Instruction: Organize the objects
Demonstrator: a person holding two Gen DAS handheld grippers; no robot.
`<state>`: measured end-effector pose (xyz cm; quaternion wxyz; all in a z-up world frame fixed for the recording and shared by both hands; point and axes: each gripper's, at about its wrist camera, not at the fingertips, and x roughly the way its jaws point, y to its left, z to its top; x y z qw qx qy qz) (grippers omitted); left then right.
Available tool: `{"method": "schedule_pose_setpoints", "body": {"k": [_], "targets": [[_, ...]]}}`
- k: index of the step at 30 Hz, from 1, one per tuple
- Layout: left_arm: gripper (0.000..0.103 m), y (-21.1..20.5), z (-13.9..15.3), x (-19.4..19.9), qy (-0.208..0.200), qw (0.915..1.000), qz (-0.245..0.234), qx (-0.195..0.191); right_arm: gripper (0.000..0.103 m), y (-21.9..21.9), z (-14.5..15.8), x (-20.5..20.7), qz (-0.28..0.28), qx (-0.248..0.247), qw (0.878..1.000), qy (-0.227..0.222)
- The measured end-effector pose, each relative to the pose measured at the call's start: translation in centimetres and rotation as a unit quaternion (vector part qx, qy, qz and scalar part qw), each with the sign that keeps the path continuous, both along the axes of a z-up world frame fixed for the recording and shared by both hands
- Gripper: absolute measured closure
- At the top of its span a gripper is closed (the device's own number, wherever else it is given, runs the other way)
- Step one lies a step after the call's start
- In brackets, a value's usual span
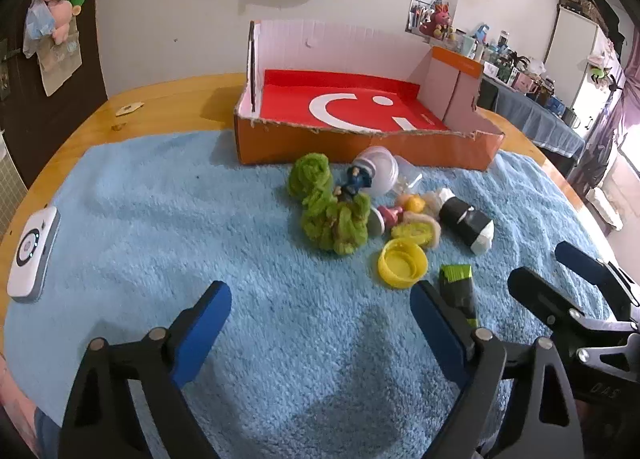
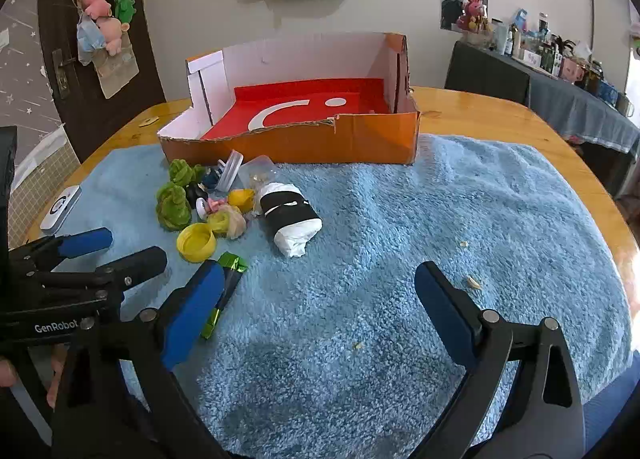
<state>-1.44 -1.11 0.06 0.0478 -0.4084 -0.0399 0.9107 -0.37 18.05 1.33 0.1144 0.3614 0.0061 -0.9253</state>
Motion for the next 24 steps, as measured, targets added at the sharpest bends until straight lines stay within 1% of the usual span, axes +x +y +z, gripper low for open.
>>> {"method": "schedule_pose_setpoints", "body": {"k": [5, 7, 8, 11, 14, 18, 21, 24], "targets": [[0.011, -0.1, 0.2, -0.6, 0.001, 1.0, 0.002, 0.0, 0.012, -0.2, 0.3, -0.8, 0.004, 0.002, 1.0, 0.0], [0.015, -0.1, 0.3, -0.9, 0.001, 1.0, 0.003, -0.001, 0.015, -0.4, 0.4, -1.2, 0.006, 0.004, 1.0, -0.001], [0.016, -0.2, 0.3, -1.1, 0.0, 1.0, 0.003, -0.001, 0.018, -0.5, 0.5, -1.5, 0.008, 0.004, 1.0, -0.002], [0.016, -0.2, 0.3, -1.8, -0.004, 1.0, 0.003, -0.001, 0.021, -0.8, 0.5, -2.2, 0.013, 0.004, 1.0, -0.005], [0.02, -0.3, 0.3, -2.5, -0.008, 1.0, 0.003, 0.003, 0.025, -1.1, 0.5, -3.0, 0.018, 0.005, 1.0, -0.009], [0.02, -0.2, 0.4, -3.4, -0.01, 1.0, 0.0, 0.003, 0.027, -1.3, 0.4, -4.0, 0.025, 0.006, 1.0, -0.019], [0.02, -0.3, 0.2, -4.0, -0.014, 0.9999, 0.0, 0.003, 0.032, -1.6, 0.2, -4.9, 0.031, 0.008, 0.999, -0.027], [0.02, -0.4, -0.2, -4.7, -0.022, 0.9998, 0.002, 0.002, 0.034, -2.0, -0.2, -5.7, 0.037, 0.013, 0.999, -0.038]]}}
